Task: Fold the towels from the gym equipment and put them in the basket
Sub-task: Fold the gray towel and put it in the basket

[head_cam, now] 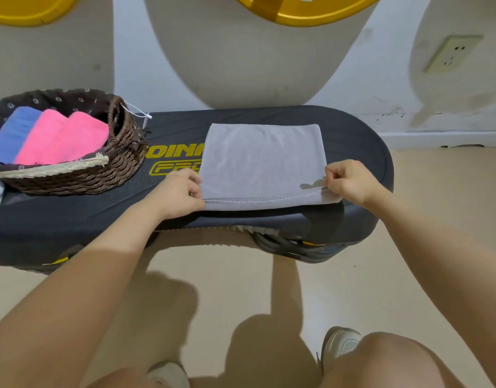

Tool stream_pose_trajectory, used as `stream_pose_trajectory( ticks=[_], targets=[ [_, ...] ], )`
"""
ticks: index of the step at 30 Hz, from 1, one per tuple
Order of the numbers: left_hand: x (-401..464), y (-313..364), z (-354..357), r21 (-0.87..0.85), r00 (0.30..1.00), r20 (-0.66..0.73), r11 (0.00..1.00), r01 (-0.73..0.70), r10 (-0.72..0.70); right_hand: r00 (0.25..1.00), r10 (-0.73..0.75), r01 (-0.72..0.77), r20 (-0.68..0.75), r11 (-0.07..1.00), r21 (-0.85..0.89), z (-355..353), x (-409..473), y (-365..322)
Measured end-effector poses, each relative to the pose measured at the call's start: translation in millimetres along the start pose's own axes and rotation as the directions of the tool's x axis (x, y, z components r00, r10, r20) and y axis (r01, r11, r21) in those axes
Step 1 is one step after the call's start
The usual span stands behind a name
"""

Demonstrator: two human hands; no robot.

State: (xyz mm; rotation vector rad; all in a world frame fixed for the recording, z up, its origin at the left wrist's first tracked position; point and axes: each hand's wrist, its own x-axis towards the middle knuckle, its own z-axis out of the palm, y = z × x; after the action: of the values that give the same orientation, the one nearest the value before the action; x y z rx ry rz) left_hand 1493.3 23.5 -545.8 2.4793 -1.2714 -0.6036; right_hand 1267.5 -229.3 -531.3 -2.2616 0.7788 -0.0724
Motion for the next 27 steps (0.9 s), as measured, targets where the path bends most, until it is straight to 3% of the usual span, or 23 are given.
stream_pose_trajectory(
  ticks=[4, 6, 9, 12, 14, 16, 19, 22, 25, 27],
  targets=[
    [-1, 3, -15, -0.179, 0.973, 0.23, 0.984, 0.009, 0.033, 0.998, 0.026, -0.035, 0.05, 0.982, 0.183, 5, -1, 1],
    [2, 2, -16, -0.271, 0.962, 0.271, 0.962, 0.041, 0.035, 0.997, 0.079, -0.082, 0.02, 0.951, 0.298, 11, 1, 6],
    [15, -1, -14, -0.515, 0.992, 0.123, 0.852, 0.091, -0.031, 0.987, 0.149, -0.104, -0.063, 0.885, 0.454, 11, 11, 8],
    [36, -1, -14, -0.791, 0.975, 0.009, 0.594, 0.143, -0.222, 0.959, 0.23, -0.111, -0.163, 0.84, 0.532, 6, 31, 15],
    [54, 2, -13, -0.871, 0.947, -0.017, 0.469, 0.144, -0.322, 0.938, 0.264, -0.122, -0.225, 0.859, 0.497, 4, 47, 20],
    [71, 9, -12, -0.888, 0.923, -0.032, 0.435, 0.149, -0.383, 0.925, 0.252, -0.127, -0.284, 0.91, 0.395, 4, 63, 23],
    [99, 7, -10, -0.852, 0.877, -0.075, 0.488, 0.191, -0.474, 0.929, 0.222, -0.118, -0.297, 0.937, 0.329, 3, 88, 20],
    [123, -4, -4, -0.727, 0.826, -0.19, 0.641, 0.245, -0.531, 0.925, 0.25, -0.174, -0.284, 0.948, 0.268, 4, 110, 19],
    [138, -7, 1, -0.517, 0.82, -0.32, 0.813, 0.268, -0.474, 0.908, 0.284, -0.232, -0.307, 0.953, 0.194, 6, 124, 20],
    [143, -3, 1, -0.392, 0.818, -0.38, 0.876, 0.281, -0.432, 0.905, 0.269, -0.239, -0.329, 0.962, 0.129, 7, 131, 20]
  ],
)
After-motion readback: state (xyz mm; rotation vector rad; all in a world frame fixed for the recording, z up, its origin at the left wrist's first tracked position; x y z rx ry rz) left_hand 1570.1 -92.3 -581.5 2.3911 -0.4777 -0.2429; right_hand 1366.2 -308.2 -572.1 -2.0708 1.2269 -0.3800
